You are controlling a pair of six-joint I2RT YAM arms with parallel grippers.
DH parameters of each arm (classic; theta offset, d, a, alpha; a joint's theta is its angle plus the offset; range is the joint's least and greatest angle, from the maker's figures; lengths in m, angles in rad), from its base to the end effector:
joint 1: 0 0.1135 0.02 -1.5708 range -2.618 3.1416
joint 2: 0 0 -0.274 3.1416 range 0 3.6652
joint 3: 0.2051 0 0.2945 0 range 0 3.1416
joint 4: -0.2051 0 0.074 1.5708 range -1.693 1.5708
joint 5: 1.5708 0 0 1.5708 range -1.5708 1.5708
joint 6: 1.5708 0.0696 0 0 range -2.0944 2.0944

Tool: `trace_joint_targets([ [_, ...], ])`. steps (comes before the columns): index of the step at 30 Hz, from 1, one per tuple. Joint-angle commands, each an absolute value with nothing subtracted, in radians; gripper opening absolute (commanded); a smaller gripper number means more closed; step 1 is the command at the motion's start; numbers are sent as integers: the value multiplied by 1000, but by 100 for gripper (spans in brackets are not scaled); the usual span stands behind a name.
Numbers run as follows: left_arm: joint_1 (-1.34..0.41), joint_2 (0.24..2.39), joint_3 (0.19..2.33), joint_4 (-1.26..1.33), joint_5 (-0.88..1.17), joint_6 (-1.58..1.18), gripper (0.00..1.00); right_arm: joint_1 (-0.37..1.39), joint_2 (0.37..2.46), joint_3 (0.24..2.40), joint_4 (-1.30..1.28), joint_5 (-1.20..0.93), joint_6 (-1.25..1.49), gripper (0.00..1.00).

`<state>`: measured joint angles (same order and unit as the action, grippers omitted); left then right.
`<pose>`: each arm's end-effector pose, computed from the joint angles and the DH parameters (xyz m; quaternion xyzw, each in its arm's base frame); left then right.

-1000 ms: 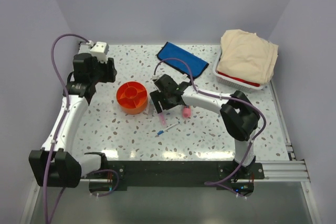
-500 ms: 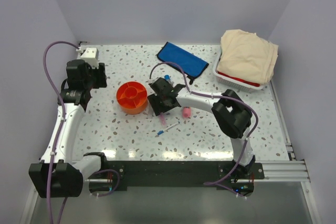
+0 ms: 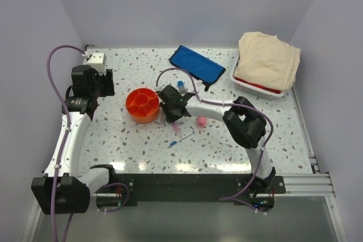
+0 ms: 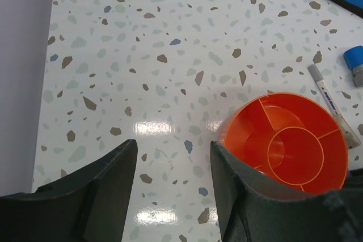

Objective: Sort the stationery into containers
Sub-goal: Pick up the pen from the center of the board, then place the pen in the storage box.

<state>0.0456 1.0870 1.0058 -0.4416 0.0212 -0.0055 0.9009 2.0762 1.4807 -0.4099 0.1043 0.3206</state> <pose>0.3089 0.0126 0.3208 -0.0168 0.8656 0.0009 0.5004 0.3172 0.3888 0.1202 -0.2604 0.9231 0.1187 0.2569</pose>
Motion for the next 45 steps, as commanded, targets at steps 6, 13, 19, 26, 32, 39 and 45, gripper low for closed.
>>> trace_joint_targets([
  [6,55,1054,1020,-402,35,69,59,838,1767,1465,-549,143,175,0],
  [13,54,1068,937,-350,3,13,64,781,1551,1396,-159,181,109,0],
  [19,66,1129,920,-354,3,-43,64,816,1634,1428,207,198,141,0],
  [26,80,1210,976,-385,3,-49,63,836,1756,1382,615,126,45,0],
  [32,110,1235,988,-403,35,-52,61,836,1848,1407,730,110,51,0],
  [39,144,1247,963,-399,48,-40,73,844,1943,1445,746,91,123,0],
  [45,147,1243,973,-414,38,-9,80,851,2017,1453,761,78,146,0],
])
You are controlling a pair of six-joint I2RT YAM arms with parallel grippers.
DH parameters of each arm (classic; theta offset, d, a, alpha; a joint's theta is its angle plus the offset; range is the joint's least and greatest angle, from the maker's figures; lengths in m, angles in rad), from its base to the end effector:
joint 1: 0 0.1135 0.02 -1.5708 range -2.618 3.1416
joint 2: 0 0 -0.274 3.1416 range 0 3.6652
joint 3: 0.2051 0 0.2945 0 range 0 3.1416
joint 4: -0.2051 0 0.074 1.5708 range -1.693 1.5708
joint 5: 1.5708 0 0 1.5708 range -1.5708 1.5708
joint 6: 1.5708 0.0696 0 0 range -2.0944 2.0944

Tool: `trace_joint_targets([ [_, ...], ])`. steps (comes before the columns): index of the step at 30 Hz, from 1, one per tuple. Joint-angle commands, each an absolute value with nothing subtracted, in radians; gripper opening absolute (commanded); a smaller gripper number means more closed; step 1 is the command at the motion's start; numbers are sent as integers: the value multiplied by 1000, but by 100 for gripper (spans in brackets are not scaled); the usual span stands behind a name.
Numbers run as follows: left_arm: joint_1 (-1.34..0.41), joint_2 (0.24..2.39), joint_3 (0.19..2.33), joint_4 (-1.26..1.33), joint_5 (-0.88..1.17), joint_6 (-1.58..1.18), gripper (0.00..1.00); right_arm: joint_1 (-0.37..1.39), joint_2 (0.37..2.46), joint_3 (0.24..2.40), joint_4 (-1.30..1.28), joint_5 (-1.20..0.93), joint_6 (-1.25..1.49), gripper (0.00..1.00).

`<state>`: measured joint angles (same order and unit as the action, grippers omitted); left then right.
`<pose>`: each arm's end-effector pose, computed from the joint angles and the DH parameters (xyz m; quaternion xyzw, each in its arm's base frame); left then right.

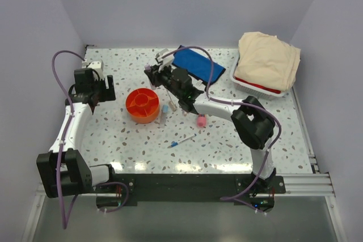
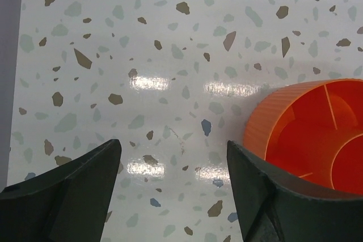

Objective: Sort the stationery into containers
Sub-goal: Place the pen in the storage box.

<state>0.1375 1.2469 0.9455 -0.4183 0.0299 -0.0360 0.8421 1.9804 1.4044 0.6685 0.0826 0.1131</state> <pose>0.3310 0.0437 0.2503 -0.0727 0.9078 0.0073 0.4129 0.3681 0.4038 0.2713 -0.2114 0.6397 0.3147 0.6686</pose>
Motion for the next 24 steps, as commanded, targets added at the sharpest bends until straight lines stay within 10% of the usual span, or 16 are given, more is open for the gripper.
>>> trace_joint_targets([
  [1,147,1241,973,-419,40,-6,80,851,2025,1456,761,80,147,0],
  [13,150,1209,928,-431,28,-5,81,868,2103,1474,788,68,164,0],
  [17,150,1206,927,-428,31,-5,81,871,2088,1476,746,66,167,34],
  [24,149,1206,928,-408,48,-5,80,870,1968,1440,597,98,144,51],
])
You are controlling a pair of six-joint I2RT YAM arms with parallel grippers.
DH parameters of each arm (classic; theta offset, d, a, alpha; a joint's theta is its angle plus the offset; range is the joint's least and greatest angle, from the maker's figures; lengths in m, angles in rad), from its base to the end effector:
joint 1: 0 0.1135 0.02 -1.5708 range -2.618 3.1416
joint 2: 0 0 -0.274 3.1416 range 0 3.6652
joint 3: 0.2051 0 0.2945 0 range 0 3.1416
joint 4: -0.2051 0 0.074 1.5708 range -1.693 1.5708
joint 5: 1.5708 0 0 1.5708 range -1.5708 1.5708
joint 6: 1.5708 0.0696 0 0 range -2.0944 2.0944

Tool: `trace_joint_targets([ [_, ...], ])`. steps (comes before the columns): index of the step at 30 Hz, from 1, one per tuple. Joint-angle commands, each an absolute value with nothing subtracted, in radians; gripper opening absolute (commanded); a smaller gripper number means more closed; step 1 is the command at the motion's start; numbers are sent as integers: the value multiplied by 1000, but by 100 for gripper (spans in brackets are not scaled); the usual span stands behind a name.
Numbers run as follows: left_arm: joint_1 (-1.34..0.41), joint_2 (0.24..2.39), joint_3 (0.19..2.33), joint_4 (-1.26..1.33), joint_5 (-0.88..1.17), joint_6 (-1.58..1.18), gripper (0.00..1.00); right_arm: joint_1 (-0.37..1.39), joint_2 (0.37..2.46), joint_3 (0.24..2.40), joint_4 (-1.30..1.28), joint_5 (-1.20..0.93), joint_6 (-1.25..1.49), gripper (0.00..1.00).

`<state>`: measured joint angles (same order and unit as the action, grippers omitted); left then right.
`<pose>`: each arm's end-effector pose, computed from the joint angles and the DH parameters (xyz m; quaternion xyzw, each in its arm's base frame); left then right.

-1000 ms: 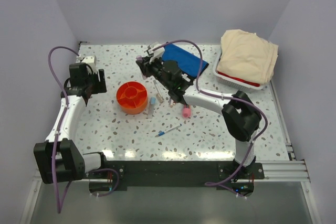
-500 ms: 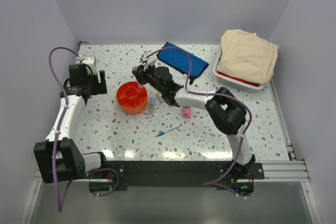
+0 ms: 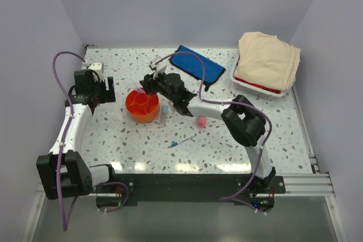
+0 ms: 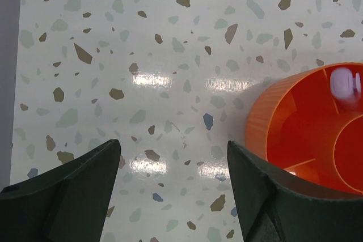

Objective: Sort the stationery into containers
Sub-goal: Place the pen in the storage box, then pick up the pen from the center of the board.

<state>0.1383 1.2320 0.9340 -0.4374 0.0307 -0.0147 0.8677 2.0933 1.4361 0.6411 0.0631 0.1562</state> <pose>0.3258 0.0432 0.2483 -0.0636 0.9117 0.0110 0.4057 0.3687 0.4282 0.2200 -0.2274 0.6755 0.3238 0.6222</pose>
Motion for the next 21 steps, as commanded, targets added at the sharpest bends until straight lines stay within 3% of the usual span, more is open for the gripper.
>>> trace_joint_targets([
  [1,150,1206,928,-403,46,-5,81,870,1948,1433,545,100,144,56],
  [3,149,1203,931,-390,48,-9,81,867,1904,1437,470,126,175,57],
  [10,149,1177,942,-345,5,-5,81,709,1875,1600,-418,3,604,54],
  [12,150,1172,943,-334,3,-5,81,658,1850,1516,-428,-79,693,48],
  [15,150,1152,940,-339,-37,-15,81,655,1842,1445,-442,-84,703,47],
  [21,152,1135,945,-426,-20,-52,81,667,1936,1497,-397,-118,739,43],
])
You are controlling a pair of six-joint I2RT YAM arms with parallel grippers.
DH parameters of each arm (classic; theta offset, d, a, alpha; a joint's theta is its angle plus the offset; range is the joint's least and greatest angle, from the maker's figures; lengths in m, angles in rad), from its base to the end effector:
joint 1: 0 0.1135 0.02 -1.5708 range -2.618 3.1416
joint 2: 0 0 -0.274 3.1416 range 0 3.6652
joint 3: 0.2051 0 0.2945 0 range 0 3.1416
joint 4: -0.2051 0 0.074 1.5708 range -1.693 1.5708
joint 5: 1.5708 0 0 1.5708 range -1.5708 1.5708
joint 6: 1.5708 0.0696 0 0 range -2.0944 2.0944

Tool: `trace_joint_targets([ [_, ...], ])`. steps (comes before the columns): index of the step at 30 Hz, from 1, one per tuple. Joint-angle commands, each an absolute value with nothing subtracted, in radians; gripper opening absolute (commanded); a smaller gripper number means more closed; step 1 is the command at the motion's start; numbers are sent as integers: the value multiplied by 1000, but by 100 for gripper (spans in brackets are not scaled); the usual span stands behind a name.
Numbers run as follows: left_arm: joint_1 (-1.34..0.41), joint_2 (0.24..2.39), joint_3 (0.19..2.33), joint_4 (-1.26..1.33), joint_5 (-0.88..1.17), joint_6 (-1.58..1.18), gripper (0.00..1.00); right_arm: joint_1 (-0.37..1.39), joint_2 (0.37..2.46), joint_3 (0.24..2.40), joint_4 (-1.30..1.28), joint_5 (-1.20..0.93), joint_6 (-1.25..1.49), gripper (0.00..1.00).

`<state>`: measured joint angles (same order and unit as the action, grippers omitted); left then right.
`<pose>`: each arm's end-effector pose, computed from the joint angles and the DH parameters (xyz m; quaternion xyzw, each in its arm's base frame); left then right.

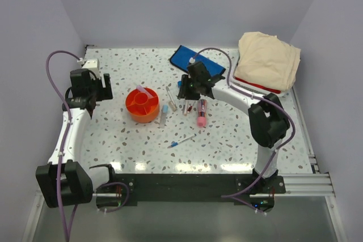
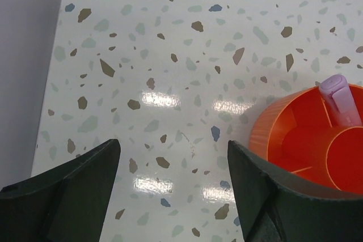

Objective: Sort the stationery into containers
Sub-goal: Pick up the pen from the center of the board.

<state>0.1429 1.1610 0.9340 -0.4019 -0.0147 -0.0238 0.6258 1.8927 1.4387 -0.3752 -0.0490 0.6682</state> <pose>0.3180 0.0468 0.2739 -0.0775 0.8877 0.0335 0.4525 0.3944 0.2892 0.1951 0.0109 0.9317 0.2366 0.2753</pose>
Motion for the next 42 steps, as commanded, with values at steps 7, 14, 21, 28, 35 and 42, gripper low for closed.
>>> trace_joint_targets([
  [7,164,1097,913,-448,-38,-45,81,699,2068,1618,-423,-112,795,41],
  [14,179,1072,910,-469,-49,-38,81,727,2129,1634,-463,-75,841,43],
  [21,196,1062,888,-468,-49,-38,81,750,2187,1713,-482,-63,847,46],
  [28,201,1068,887,-465,-44,-43,81,767,2235,1773,-566,39,859,46],
  [35,204,1086,917,-485,-40,-48,81,784,2276,1763,-632,93,879,44],
  [42,210,1095,930,-489,-35,-52,81,819,2348,1802,-634,100,871,42],
])
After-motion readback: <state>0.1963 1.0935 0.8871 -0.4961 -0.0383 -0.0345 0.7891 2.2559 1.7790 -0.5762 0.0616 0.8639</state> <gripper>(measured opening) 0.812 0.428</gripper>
